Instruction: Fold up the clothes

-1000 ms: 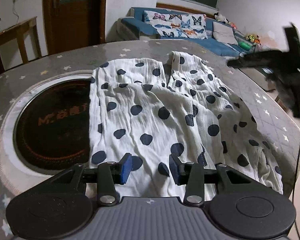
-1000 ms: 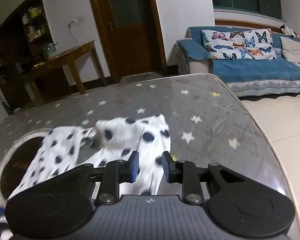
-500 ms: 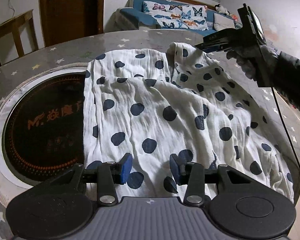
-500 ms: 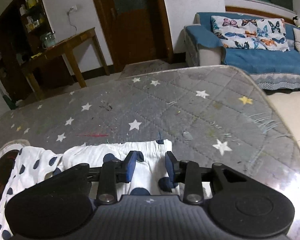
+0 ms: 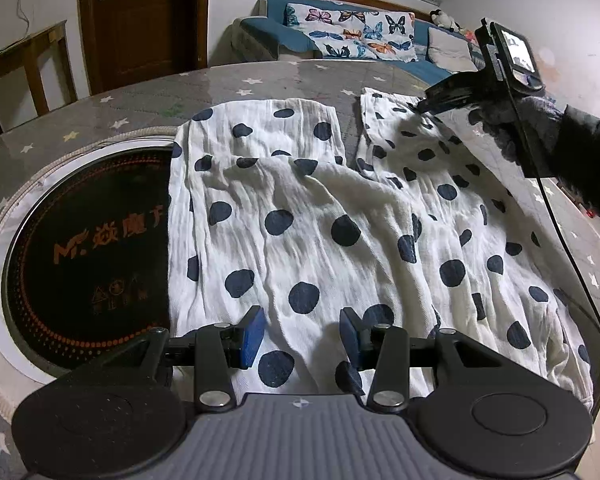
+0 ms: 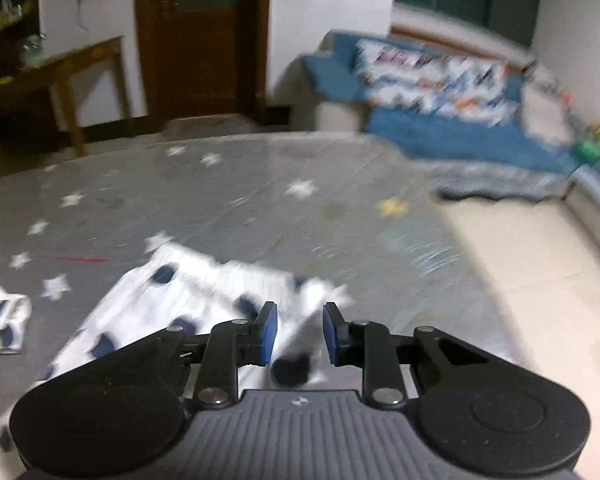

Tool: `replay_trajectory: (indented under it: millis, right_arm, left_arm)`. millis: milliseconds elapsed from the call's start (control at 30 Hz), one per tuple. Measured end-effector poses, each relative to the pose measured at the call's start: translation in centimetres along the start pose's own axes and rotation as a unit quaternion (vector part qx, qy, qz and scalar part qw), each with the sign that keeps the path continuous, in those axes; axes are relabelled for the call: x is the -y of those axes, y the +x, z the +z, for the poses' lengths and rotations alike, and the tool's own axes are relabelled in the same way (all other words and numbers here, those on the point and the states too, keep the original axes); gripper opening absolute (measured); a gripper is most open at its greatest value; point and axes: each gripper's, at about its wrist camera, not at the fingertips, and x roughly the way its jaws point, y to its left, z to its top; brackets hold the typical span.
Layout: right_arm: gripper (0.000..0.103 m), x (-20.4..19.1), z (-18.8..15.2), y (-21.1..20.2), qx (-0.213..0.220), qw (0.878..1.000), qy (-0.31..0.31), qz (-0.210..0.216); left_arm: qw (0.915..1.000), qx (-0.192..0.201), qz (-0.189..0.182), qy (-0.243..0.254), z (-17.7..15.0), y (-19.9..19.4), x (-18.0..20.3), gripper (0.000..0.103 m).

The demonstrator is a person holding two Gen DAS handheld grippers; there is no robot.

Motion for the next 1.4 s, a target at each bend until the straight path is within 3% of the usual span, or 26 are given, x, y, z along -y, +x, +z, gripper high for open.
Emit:
replay_trajectory:
  millis: [67, 233, 433, 533, 667, 733, 767, 867, 1033, 1167, 1267, 1400]
  right_arm:
    - [0.024, -0.2, 0.3, -1.1, 0.021, 1.000, -0.012, -0.010]
    - [0.028, -4.2, 1.5, -3.3, 0.013, 0.991, -0.023, 0.130]
    - [0.041, -11.1, 2.5, -4.0, -0.012, 0.958, -0.075, 0.276]
    - [0.042, -14.5, 2.3, -3.3, -0.020, 0.950, -0.115, 0.290]
    - [0.039, -16.9, 2.0, -1.4, -0.039, 0.949, -0.138, 0.280]
    - [0.026, -17.4, 1.7, -1.1, -0.046, 0.947, -0.142, 0.283]
    - [0.004, -17.3, 1.5, -1.3, -0.041, 0.949, -0.143, 0.279]
    - [0.002, -17.3, 1.0, -2.6, -0.013, 0.948, -0.155, 0.279]
    - [0.002, -18.4, -1.9, -9.1, 0.077, 0.917, -0.267, 0.285]
    - [0.004, -20.2, -6.4, -12.3, 0.089, 0.878, -0.373, 0.286]
    - [0.013, -21.1, -9.7, -13.8, 0.065, 0.854, -0.416, 0.305]
    - [0.014, -20.5, -9.9, -15.6, 0.049, 0.851, -0.394, 0.344]
  left_arm:
    - [1.0000, 0.001, -0.001, -0.001, 0.0, 0.0, -0.1, 0.045]
    - [1.0000, 0.004, -0.003, -0.007, 0.0, -0.1, -0.2, 0.045]
    - [0.9998, 0.009, -0.005, -0.019, 0.1, -0.3, -0.7, 0.046]
    - [0.9995, 0.012, -0.002, -0.028, 0.1, -0.4, -1.4, 0.046]
    - [0.9993, 0.013, 0.001, -0.035, -0.1, -0.6, -1.9, 0.046]
    - [0.9992, 0.014, 0.003, -0.038, -0.2, -0.7, -2.2, 0.046]
    - [0.9991, 0.014, 0.005, -0.040, -0.3, -0.7, -2.3, 0.046]
    - [0.9986, 0.018, 0.012, -0.047, -0.3, -1.0, -2.8, 0.046]
    - [0.9974, 0.029, 0.024, -0.061, -0.2, -1.5, -3.6, 0.046]
    - [0.9961, 0.042, 0.031, -0.071, 0.0, -2.2, -4.1, 0.046]
    - [0.9954, 0.050, 0.035, -0.073, 0.2, -2.8, -4.3, 0.046]
    - [0.9951, 0.052, 0.039, -0.074, 0.2, -2.9, -4.4, 0.046]
